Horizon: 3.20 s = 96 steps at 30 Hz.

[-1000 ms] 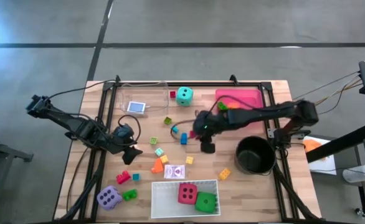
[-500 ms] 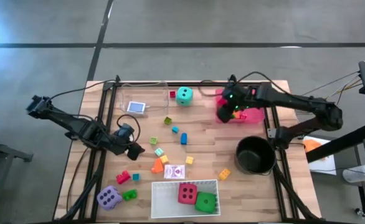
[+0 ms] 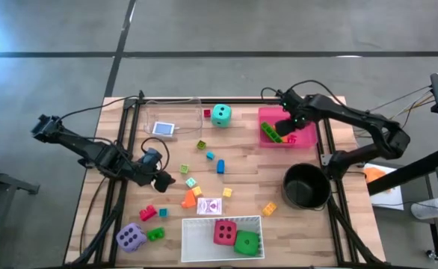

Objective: Pick & Place Toys
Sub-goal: Put the red game piece into the red bin

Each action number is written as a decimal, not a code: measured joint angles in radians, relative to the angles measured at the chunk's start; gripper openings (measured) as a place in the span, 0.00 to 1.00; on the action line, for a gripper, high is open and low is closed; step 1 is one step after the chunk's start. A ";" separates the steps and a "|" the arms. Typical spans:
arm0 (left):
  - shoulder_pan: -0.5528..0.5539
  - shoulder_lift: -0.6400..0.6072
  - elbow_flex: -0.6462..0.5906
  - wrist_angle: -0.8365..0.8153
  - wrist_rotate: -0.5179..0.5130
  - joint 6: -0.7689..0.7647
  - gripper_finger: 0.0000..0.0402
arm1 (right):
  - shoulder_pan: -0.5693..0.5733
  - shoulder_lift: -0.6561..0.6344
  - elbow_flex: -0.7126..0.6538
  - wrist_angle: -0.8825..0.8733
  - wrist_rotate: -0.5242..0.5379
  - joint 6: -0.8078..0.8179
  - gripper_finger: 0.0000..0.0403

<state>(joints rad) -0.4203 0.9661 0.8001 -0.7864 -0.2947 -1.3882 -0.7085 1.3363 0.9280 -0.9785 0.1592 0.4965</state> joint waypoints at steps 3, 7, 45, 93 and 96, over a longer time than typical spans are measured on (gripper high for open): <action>0.004 0.000 0.000 0.000 0.000 -0.006 0.76 | -0.030 0.034 -0.013 -0.009 0.000 -0.012 0.31; 0.017 0.000 -0.001 0.000 0.000 -0.008 0.76 | -0.051 0.070 -0.016 -0.008 0.000 -0.033 0.31; 0.071 0.000 -0.002 0.004 0.026 0.004 0.76 | -0.063 0.093 -0.151 0.100 -0.007 0.130 0.31; 0.073 0.000 -0.002 0.004 0.026 0.001 0.76 | -0.063 0.093 -0.194 0.149 -0.021 0.148 0.90; 0.073 0.000 -0.002 0.004 0.026 0.001 0.76 | -0.063 0.091 -0.193 0.148 -0.017 0.147 0.91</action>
<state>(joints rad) -0.3470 0.9661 0.7979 -0.7826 -0.2684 -1.3876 -0.7712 1.4272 0.7347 -0.8301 0.1421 0.6437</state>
